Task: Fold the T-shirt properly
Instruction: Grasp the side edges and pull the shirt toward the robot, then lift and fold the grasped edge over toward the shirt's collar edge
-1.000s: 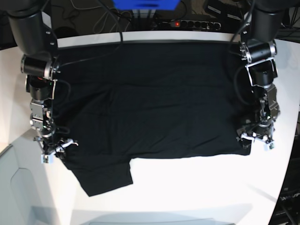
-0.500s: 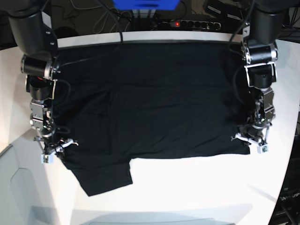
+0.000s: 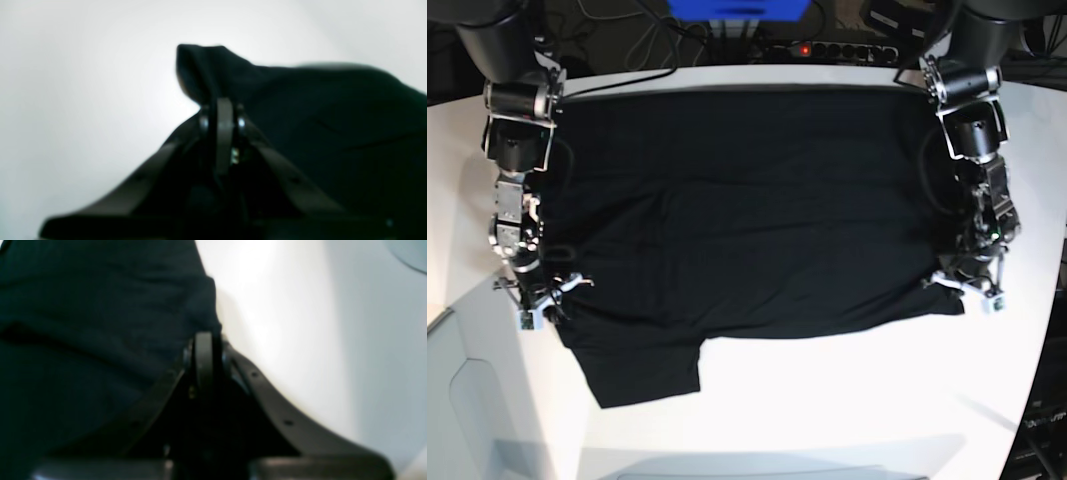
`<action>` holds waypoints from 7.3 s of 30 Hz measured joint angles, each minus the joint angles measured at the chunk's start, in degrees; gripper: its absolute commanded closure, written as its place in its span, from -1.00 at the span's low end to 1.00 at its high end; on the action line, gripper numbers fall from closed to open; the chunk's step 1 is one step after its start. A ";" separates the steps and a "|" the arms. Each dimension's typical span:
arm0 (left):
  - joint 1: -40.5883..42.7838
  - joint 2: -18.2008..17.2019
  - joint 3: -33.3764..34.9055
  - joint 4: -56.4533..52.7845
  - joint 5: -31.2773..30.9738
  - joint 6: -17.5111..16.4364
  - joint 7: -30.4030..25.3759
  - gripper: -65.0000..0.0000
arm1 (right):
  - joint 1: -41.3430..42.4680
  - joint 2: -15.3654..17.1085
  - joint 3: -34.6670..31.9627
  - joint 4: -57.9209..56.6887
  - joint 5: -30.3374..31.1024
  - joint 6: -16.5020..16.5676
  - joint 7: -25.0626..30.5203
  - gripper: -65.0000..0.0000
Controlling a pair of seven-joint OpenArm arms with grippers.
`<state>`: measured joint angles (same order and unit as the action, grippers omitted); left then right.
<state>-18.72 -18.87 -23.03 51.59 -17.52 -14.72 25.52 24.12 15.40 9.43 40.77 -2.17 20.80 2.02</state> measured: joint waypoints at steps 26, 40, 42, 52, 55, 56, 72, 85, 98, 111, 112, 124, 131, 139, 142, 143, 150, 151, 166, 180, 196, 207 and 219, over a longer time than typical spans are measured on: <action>20.76 9.20 -12.46 30.14 -0.61 -0.50 13.40 0.80 | -21.79 0.04 7.50 26.10 -0.02 4.50 -5.01 0.76; 20.50 11.10 -20.50 39.74 0.09 -0.50 17.31 -0.16 | -22.05 -2.01 11.80 38.12 -0.07 4.70 -9.75 0.20; 17.07 10.38 -20.50 35.65 0.02 -0.50 16.65 -0.16 | -21.92 -2.08 11.72 38.58 0.00 4.70 -9.38 0.20; 9.25 9.86 -20.41 21.81 3.96 -0.33 17.16 -0.15 | -21.90 -3.06 11.67 38.32 -0.42 4.68 -9.66 0.20; 7.13 9.86 -20.44 20.24 7.67 -0.39 16.79 -0.15 | -21.92 -3.04 11.56 38.32 -0.44 4.70 -9.75 0.20; 6.78 9.90 -20.44 19.91 7.74 -0.46 16.61 -0.15 | -21.92 -3.02 11.56 38.32 -0.42 4.70 -9.73 0.20; 7.15 10.27 -14.27 19.74 9.03 -0.46 16.70 0.43 | -20.68 -3.02 11.56 38.47 -0.44 4.70 -9.75 0.20; 8.72 10.21 -14.27 22.60 9.03 -0.46 17.66 1.00 | -16.59 -3.04 11.89 38.47 -0.35 4.66 -12.52 0.19; 13.00 10.47 -14.29 37.20 8.52 -0.50 17.55 1.00 | -6.84 -2.97 11.02 29.55 -0.26 4.70 -25.44 -0.04; 13.60 10.51 -14.27 37.05 8.72 -0.52 17.77 1.00 | -0.81 -0.59 4.63 16.11 -0.17 4.68 -25.59 -0.16; 13.60 10.51 -14.27 37.05 8.66 -0.52 17.77 1.00 | -0.81 -0.26 4.63 15.08 -0.04 4.68 -25.20 -0.16; 13.60 10.49 -14.32 37.00 8.72 -0.50 17.77 1.00 | -3.76 -0.28 4.66 13.99 0.04 8.57 -26.25 -0.16; 13.60 10.49 -14.32 37.00 8.72 -0.50 17.77 1.00 | -4.15 -0.28 4.63 14.03 0.74 8.59 -26.40 0.25; 13.60 10.47 -14.32 37.00 8.70 -0.50 17.77 1.00 | -2.75 -0.33 3.63 14.12 -0.15 9.22 -28.00 1.00; 13.60 10.49 -14.32 37.33 8.70 -0.52 17.79 1.00 | -1.79 -0.33 3.67 16.85 -0.35 9.22 -28.11 1.00; 13.60 10.47 -14.32 37.46 8.66 -0.52 17.77 1.00 | -1.81 -0.35 3.67 18.91 -0.28 9.25 -28.11 1.00; 15.21 10.45 -14.34 42.75 8.33 -0.50 17.59 1.00 | -7.04 -0.15 3.74 35.30 2.17 -20.80 -2.02 1.00; 15.41 10.54 -14.34 43.10 8.35 -0.50 17.75 1.00 | -8.79 -0.20 3.78 38.05 -0.52 9.40 -28.92 1.00; 25.11 11.61 -21.70 51.28 0.46 -1.16 17.57 1.00 | -30.29 -2.38 9.86 64.81 0.39 12.31 -27.63 1.00; 31.30 11.72 -24.35 51.17 -2.91 -1.16 17.53 1.00 | -40.17 -5.55 14.78 64.92 -0.09 18.45 -27.91 1.00; 33.11 11.87 -24.35 44.70 -2.93 -1.16 17.11 1.00 | -44.39 -5.09 14.78 63.14 0.00 18.43 -27.43 1.00; 33.16 12.22 -24.13 44.92 -2.95 -1.16 17.11 1.00 | -45.92 -4.26 17.94 64.26 -0.02 18.43 -27.50 1.00; 34.14 14.67 -24.13 44.68 -3.21 -1.18 16.59 1.00 | -46.05 -5.33 18.95 63.87 -0.07 18.43 -27.74 1.00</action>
<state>15.42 -4.21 -47.16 96.27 -20.73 -15.90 42.11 -21.93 10.07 28.38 104.64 -2.24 39.22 -25.71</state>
